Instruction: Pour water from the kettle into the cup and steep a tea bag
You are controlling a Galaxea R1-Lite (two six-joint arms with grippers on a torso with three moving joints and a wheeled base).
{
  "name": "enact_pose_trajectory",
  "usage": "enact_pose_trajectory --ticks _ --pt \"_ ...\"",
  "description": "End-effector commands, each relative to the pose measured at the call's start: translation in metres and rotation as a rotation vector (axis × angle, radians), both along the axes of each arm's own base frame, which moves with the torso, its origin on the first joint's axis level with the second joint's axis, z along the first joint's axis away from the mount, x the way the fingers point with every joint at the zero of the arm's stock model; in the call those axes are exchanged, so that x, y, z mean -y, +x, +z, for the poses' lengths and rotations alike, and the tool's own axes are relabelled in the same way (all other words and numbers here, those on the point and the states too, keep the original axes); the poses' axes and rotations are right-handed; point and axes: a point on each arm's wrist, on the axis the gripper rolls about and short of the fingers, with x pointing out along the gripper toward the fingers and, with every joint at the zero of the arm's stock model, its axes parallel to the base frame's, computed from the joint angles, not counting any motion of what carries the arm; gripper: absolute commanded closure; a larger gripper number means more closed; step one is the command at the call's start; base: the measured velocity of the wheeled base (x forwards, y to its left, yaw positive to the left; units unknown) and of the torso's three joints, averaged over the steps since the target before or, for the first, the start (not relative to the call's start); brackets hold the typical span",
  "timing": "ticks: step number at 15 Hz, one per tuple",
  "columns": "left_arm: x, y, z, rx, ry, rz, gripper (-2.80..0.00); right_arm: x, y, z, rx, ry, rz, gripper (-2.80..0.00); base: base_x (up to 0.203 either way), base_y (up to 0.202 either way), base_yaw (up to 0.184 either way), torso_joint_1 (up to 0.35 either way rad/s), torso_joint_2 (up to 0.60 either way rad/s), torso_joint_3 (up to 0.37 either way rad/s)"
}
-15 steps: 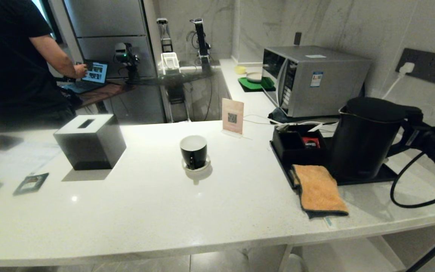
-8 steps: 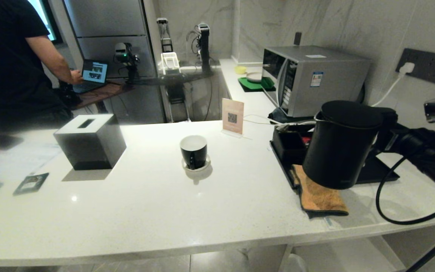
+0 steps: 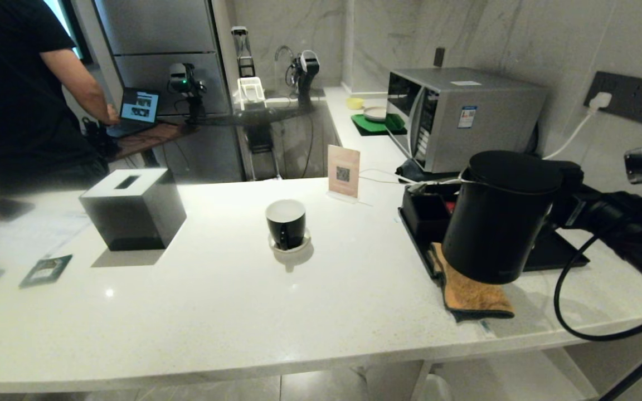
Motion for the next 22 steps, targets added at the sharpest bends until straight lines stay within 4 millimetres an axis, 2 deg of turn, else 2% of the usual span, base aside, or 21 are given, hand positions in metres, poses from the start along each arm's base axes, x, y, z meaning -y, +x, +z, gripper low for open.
enact_pose_trajectory --ticks 1,8,13,22 --pt "0.0 0.0 0.0 0.001 0.001 0.0 0.0 0.0 -0.002 0.0 0.005 0.0 0.001 0.0 0.0 0.0 0.0 0.0 0.0 0.0" --pt "0.0 0.0 0.0 -0.001 0.001 0.0 0.0 -0.001 -0.01 0.005 0.017 0.001 0.002 0.0 0.0 0.0 0.0 0.0 0.0 0.0" --pt "0.0 0.0 0.0 0.001 0.0 -0.001 0.0 -0.002 -0.027 0.0 -0.013 0.003 0.002 0.0 0.0 0.0 0.0 0.0 0.0 0.0" --pt "0.0 0.0 0.0 0.001 -0.001 -0.002 0.0 -0.002 -0.027 0.0 -0.017 0.003 0.002 0.0 0.0 0.0 0.0 0.0 0.0 0.0"
